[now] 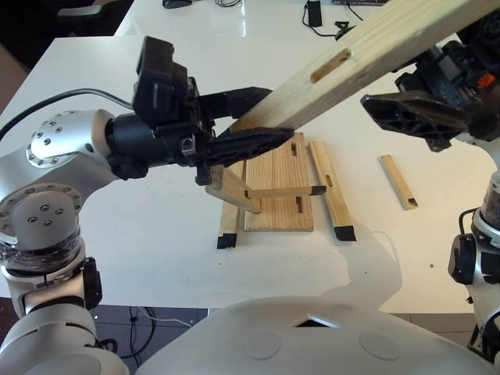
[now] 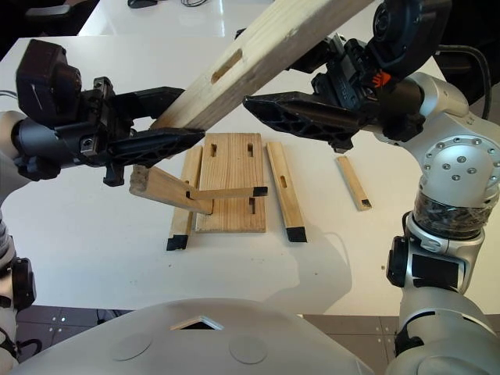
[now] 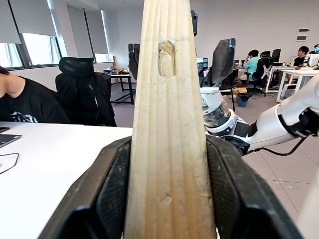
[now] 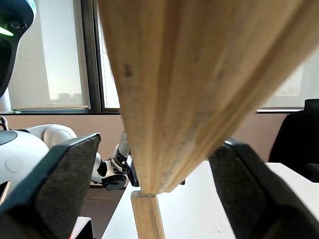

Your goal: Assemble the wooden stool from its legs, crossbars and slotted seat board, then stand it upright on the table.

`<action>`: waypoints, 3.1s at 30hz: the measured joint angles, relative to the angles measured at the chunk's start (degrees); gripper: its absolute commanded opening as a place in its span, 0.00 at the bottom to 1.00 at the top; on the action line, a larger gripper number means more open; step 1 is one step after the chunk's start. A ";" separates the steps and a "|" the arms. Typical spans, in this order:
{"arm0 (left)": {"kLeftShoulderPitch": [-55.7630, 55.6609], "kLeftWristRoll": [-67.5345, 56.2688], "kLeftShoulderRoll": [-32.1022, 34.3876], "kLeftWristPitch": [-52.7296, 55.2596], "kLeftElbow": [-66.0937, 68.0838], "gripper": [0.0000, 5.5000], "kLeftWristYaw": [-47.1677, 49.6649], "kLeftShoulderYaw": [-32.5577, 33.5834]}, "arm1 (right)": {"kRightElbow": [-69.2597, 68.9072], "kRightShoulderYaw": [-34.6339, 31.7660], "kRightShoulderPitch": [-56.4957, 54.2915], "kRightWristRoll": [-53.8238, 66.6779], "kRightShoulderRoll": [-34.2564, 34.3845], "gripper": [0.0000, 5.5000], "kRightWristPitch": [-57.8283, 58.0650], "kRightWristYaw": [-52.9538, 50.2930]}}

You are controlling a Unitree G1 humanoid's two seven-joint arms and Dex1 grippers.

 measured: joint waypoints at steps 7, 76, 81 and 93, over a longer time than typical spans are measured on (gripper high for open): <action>-0.01 0.95 -0.02 -0.10 -0.21 0.37 -0.48 -1.21 | -0.18 0.49 0.60 -3.69 -0.52 0.38 -0.97 2.07; 28.29 49.63 10.72 -25.47 17.22 0.57 -20.81 -13.60 | -0.15 8.21 29.51 -38.67 -14.65 0.37 -29.69 17.77; 28.84 49.64 9.52 -24.57 15.61 0.57 -19.49 -13.35 | 0.70 8.10 30.32 -38.85 -16.19 0.37 -29.99 18.72; 29.54 49.53 6.88 -22.56 10.56 0.57 -17.19 -13.84 | 4.28 14.17 24.17 -41.82 -16.47 0.37 -31.88 19.21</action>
